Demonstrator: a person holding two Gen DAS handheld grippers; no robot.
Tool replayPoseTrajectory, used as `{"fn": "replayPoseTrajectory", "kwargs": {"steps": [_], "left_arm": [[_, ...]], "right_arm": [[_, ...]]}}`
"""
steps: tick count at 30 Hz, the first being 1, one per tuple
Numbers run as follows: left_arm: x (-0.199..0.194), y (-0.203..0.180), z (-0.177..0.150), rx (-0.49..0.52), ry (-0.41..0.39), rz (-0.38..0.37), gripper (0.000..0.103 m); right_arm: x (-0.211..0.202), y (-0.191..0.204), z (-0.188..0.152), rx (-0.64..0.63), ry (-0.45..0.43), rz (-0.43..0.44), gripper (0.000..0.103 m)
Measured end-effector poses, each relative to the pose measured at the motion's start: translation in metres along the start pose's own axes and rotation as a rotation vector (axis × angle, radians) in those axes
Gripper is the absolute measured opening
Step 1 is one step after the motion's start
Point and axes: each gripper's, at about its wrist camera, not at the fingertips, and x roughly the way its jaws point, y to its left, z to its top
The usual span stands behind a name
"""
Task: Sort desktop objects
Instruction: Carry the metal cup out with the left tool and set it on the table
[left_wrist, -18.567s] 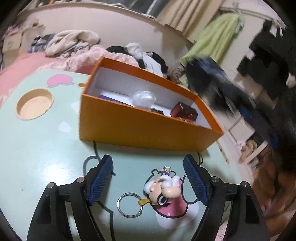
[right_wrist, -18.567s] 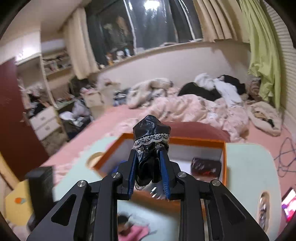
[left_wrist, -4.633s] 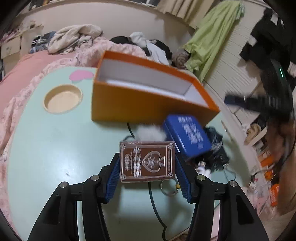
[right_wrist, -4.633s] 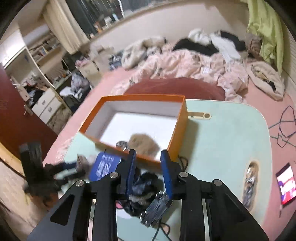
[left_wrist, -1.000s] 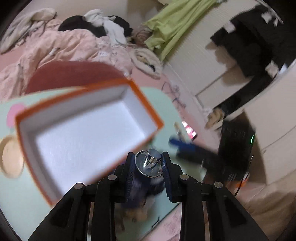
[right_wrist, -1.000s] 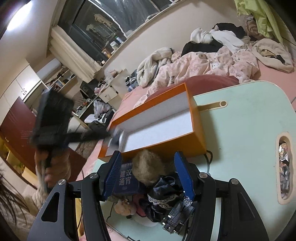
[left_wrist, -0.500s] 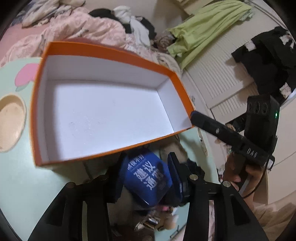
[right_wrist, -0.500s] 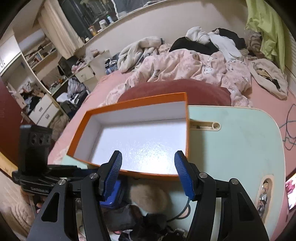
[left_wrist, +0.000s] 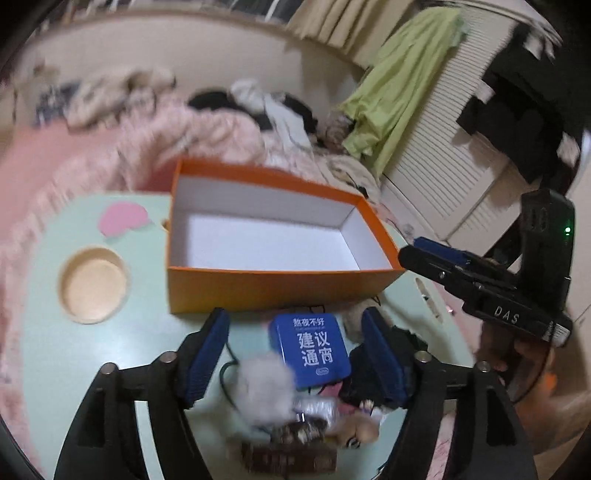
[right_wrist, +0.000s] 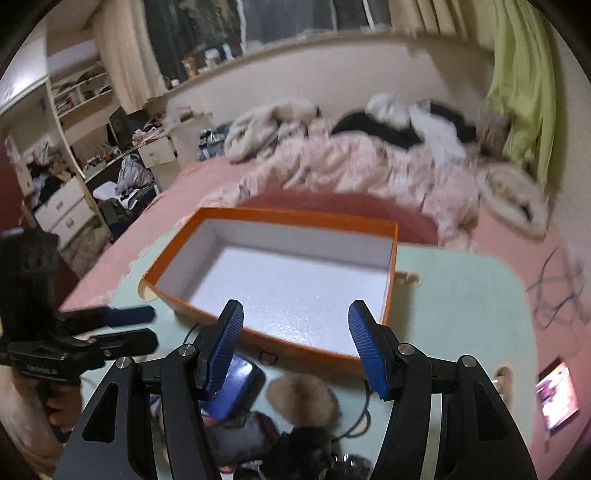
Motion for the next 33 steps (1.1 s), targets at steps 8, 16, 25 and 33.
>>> {"fn": "replayPoseTrajectory", "kwargs": {"steps": [8,16,25,33], "left_arm": [[-0.043,-0.024,-0.062,-0.018,-0.077,0.126,0.092],[-0.021,-0.026,-0.108,-0.069,0.051,0.330,0.092],[0.004,-0.032,-0.120,0.010,0.025,0.496,0.103],[0.005,-0.036,-0.117,0.009,0.012,0.503,0.103]], "right_arm": [[-0.053,0.045,-0.073,-0.054,-0.071,-0.122,0.074],[-0.049,0.058,-0.131,-0.045,0.011,-0.223,0.079],[-0.023,0.039,-0.134,0.034,0.175,-0.269,0.103],[-0.019,0.043,-0.132,-0.023,0.154,-0.236,0.103]]}}
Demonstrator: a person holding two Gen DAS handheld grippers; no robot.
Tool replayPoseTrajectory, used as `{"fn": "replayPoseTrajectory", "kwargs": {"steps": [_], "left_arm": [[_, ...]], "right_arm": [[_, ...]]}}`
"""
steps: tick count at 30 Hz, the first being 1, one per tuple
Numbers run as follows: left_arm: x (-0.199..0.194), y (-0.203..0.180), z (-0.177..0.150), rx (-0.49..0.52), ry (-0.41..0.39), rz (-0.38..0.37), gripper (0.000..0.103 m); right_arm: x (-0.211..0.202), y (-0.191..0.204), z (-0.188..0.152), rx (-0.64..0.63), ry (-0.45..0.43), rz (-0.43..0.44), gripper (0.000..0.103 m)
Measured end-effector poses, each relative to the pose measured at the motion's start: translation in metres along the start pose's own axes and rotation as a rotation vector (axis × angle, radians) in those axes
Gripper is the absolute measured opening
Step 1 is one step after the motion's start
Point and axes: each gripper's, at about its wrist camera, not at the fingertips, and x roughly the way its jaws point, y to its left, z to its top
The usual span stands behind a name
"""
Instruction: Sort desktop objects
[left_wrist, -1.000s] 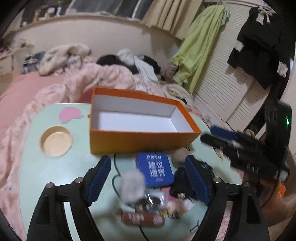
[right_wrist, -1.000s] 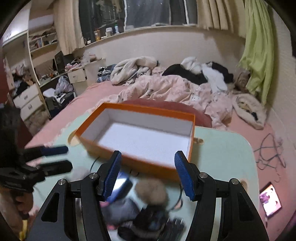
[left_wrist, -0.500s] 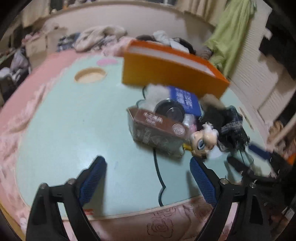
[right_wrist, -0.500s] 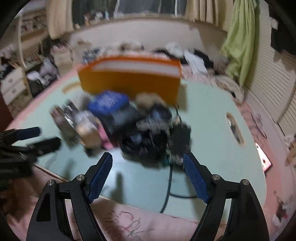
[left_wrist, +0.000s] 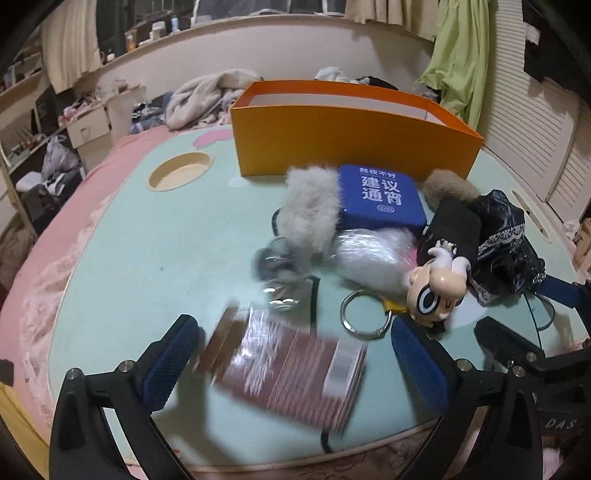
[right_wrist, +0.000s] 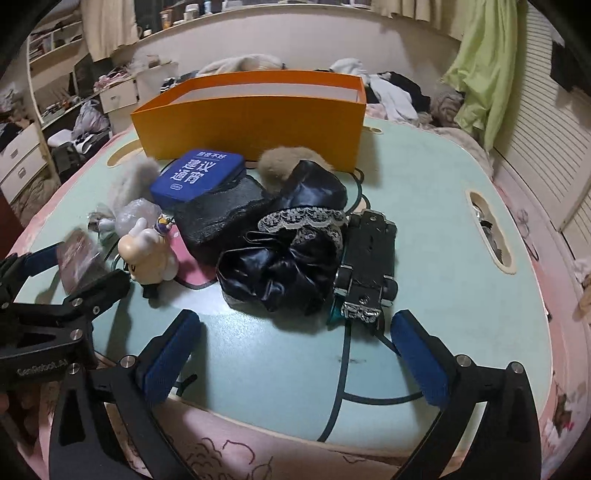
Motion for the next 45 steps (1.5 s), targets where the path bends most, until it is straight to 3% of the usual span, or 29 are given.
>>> {"fn": "replayPoseTrajectory", "kwargs": {"steps": [45], "left_arm": [[-0.002,0.002,-0.003,0.041,-0.005,0.005,0.103]], "right_arm": [[0.012,-0.007,-0.007,0.029,0.000,0.034,0.103]]}}
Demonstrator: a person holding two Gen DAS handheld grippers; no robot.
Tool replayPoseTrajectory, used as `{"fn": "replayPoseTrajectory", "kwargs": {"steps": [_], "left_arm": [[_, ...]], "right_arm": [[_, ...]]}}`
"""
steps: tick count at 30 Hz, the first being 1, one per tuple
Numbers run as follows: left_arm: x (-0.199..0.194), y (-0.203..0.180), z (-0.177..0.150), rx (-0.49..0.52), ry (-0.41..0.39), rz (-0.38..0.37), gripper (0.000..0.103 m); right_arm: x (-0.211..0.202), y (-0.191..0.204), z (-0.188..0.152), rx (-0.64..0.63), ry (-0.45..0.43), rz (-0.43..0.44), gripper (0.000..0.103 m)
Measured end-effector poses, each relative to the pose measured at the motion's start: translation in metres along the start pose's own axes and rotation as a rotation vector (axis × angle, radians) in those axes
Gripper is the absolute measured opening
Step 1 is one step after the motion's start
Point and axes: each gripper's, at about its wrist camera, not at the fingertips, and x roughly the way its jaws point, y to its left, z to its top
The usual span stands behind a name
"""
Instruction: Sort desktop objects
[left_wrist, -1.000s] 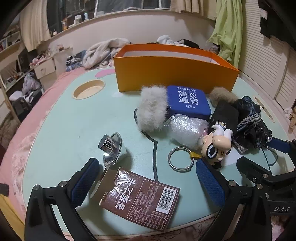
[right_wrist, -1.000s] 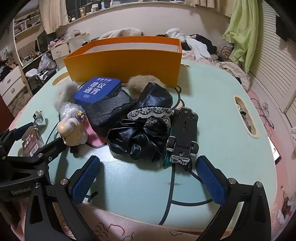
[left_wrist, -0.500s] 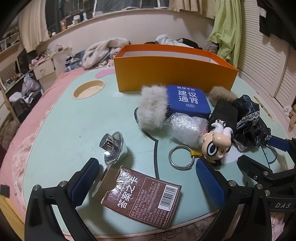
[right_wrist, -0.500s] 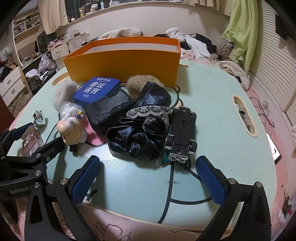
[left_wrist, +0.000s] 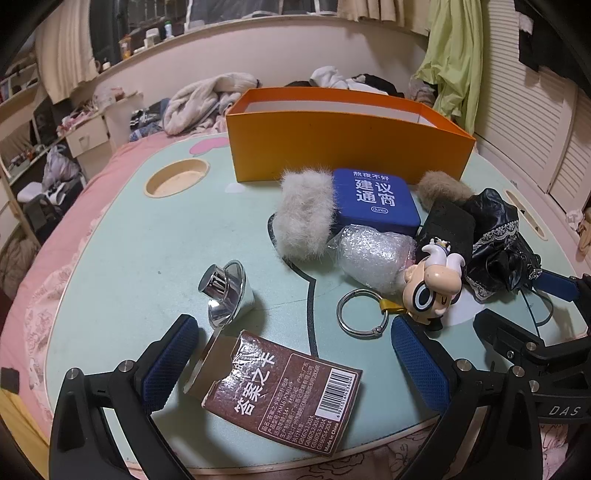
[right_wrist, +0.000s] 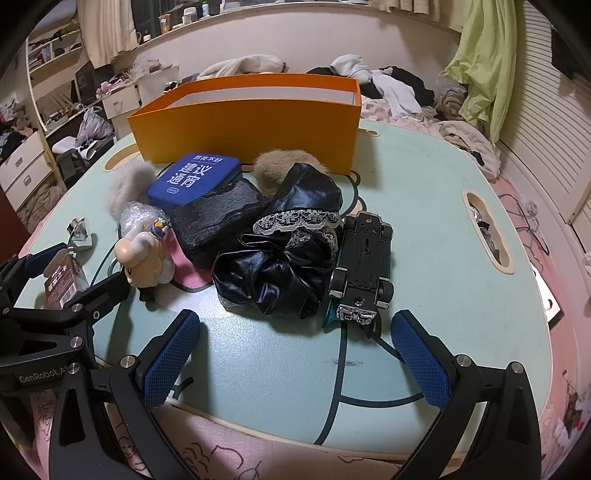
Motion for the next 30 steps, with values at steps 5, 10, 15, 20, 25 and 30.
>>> {"fn": "replayPoseTrajectory", "kwargs": {"steps": [5,10,15,20,25,30], "left_arm": [[0.000,-0.001,0.000,-0.001,0.000,0.000,0.103],[0.000,0.000,0.000,0.000,-0.003,0.000,0.103],[0.000,0.003,-0.002,0.004,-0.012,-0.008,0.103],[-0.003,0.004,-0.003,0.007,-0.030,-0.008,0.103],[-0.003,-0.001,-0.003,0.014,-0.033,0.001,0.103],[0.002,-0.006,0.002,0.015,-0.018,0.008,0.103]], "right_arm": [[0.001,-0.002,0.001,-0.002,0.002,0.000,0.103],[0.001,-0.002,0.001,-0.003,0.004,0.001,0.103],[0.000,-0.001,-0.001,-0.003,-0.009,-0.004,0.103],[-0.004,-0.002,-0.006,-0.002,-0.036,-0.004,0.103],[-0.004,-0.007,-0.007,-0.005,-0.050,0.012,0.103],[0.001,-0.012,-0.006,-0.017,-0.061,0.026,0.103]]}}
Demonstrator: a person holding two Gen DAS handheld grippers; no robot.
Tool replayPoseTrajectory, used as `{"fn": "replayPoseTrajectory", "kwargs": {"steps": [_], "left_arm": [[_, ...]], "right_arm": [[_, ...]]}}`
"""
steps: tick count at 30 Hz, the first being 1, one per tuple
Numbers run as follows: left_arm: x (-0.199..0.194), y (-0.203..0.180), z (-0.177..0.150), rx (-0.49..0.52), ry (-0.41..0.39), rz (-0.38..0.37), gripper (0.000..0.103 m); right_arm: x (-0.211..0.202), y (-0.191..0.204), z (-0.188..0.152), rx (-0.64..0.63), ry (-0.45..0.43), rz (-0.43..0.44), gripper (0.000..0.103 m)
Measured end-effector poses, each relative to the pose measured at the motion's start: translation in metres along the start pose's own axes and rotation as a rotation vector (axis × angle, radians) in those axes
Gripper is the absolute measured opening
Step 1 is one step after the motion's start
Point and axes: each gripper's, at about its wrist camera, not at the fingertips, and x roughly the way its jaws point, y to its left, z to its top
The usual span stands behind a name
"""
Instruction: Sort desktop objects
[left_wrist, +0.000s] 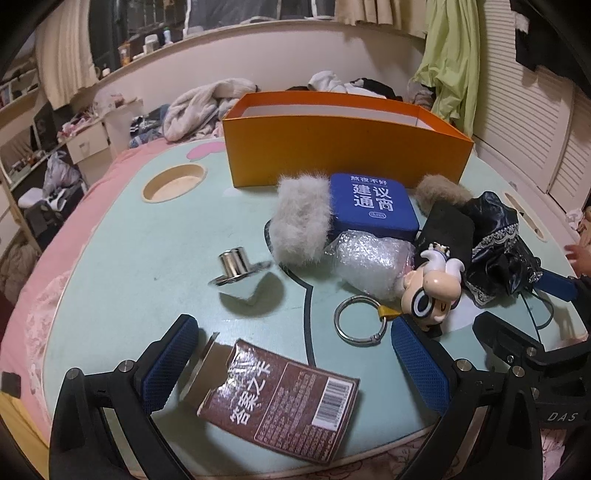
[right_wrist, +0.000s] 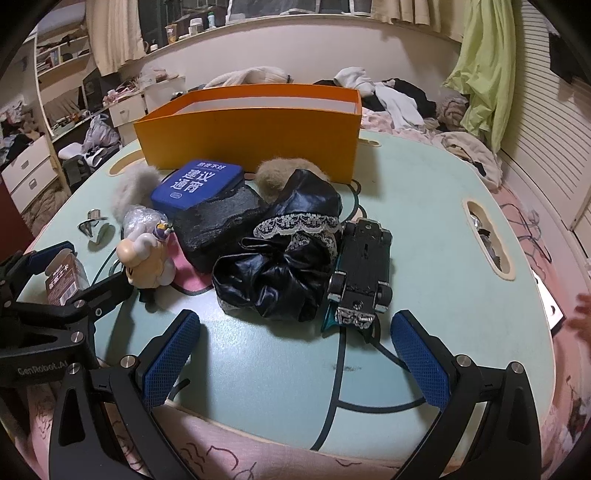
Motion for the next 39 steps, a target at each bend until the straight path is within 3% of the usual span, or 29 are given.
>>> {"fn": "replayPoseTrajectory", "kwargs": {"steps": [39], "left_arm": [[0.0074,0.0020,0.0070,0.021,0.004,-0.017,0.103]], "right_arm": [[0.0087,-0.0048,0.0029,-0.027,-0.006,0.029,0.103]]}}
